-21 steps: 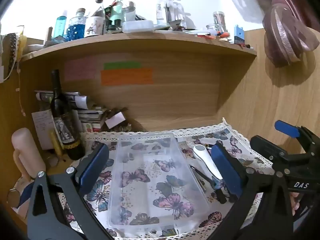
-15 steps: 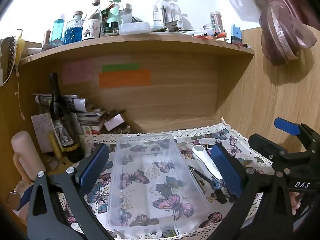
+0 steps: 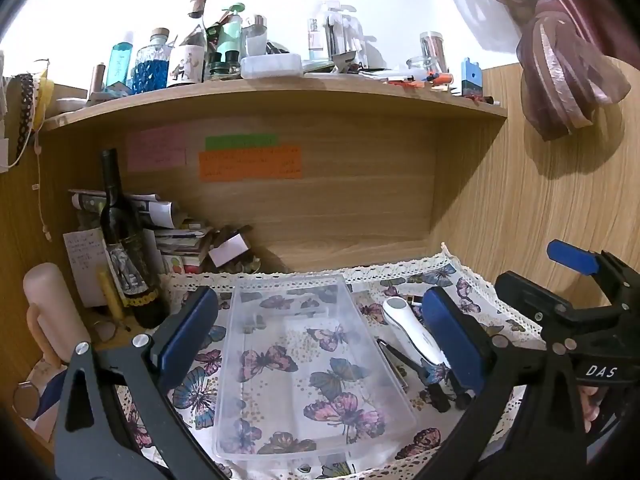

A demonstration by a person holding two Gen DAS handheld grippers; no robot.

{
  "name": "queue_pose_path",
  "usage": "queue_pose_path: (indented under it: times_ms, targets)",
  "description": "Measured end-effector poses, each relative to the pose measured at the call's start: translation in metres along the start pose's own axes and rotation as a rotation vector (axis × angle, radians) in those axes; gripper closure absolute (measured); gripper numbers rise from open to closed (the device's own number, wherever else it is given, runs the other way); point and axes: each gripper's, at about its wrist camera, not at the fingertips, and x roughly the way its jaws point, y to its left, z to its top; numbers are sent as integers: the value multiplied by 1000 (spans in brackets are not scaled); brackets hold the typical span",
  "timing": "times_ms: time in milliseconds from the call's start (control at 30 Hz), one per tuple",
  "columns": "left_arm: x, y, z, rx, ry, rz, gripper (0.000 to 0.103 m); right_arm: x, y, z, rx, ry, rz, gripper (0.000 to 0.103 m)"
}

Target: Organize rigid objects

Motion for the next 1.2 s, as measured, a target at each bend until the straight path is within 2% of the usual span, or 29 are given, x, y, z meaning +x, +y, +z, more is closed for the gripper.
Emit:
queue_pose_path:
  times_ms: [1200]
  targets:
    - [-6, -2, 2, -5, -29, -5, 0, -4, 1, 1, -7, -13, -1, 0]
